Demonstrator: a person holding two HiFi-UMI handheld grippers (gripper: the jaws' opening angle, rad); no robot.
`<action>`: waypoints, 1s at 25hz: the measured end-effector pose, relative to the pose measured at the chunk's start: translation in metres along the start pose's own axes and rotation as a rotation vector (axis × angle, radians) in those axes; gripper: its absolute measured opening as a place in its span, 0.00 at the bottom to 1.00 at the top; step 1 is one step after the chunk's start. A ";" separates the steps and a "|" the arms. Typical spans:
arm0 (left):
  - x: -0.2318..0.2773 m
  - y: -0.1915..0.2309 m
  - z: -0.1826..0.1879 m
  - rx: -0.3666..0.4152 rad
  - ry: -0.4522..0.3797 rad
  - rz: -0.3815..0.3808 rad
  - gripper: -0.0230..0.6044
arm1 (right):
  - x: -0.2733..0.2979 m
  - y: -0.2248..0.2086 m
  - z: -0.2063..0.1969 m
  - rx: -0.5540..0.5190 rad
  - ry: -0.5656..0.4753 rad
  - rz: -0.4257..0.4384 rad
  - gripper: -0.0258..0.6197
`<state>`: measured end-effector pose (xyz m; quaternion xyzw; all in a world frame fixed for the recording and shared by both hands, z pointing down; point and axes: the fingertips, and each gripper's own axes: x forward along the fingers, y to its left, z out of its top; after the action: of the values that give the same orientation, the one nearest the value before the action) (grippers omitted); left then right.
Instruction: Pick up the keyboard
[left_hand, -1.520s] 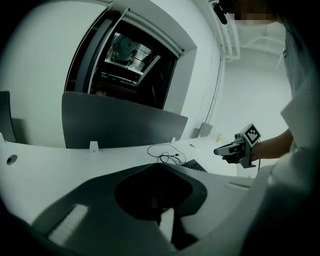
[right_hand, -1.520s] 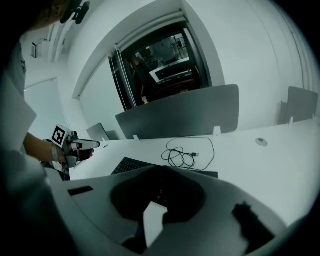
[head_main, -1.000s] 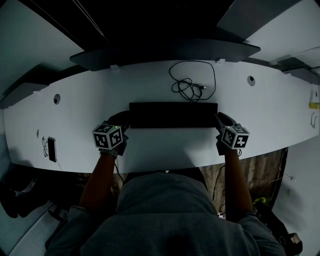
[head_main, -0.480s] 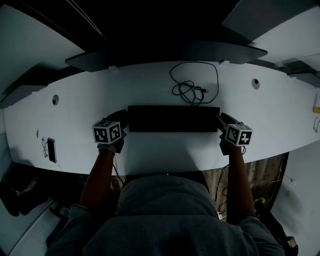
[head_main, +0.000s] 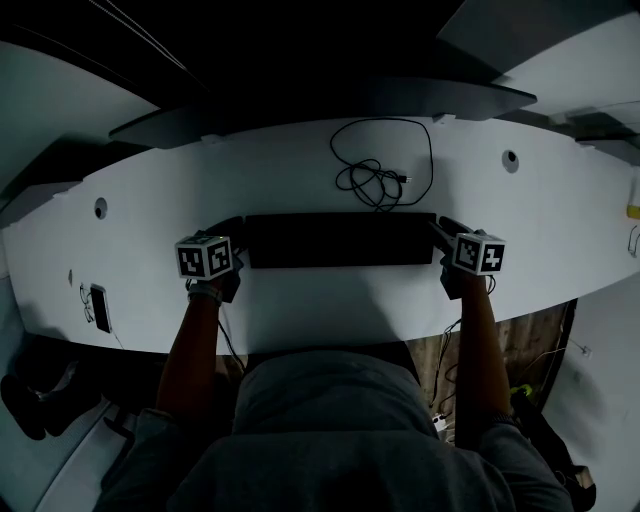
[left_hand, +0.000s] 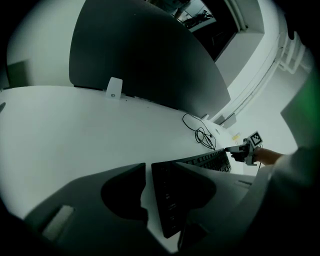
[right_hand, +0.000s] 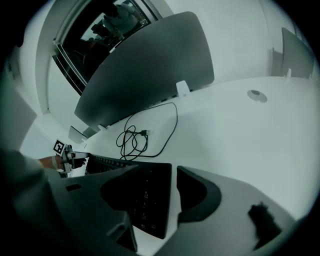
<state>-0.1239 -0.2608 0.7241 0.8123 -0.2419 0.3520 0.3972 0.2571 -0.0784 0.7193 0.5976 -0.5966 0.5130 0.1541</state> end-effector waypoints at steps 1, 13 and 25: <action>0.002 -0.001 0.001 -0.005 0.002 -0.007 0.30 | 0.002 0.000 0.001 0.005 0.006 0.009 0.37; 0.016 -0.008 -0.002 -0.075 0.053 -0.099 0.35 | 0.019 0.008 -0.003 0.028 0.084 0.080 0.41; 0.025 -0.013 -0.002 -0.133 0.094 -0.149 0.37 | 0.028 0.008 -0.006 0.028 0.133 0.075 0.41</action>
<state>-0.1001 -0.2541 0.7376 0.7825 -0.1848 0.3423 0.4862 0.2413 -0.0906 0.7408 0.5417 -0.5998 0.5652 0.1654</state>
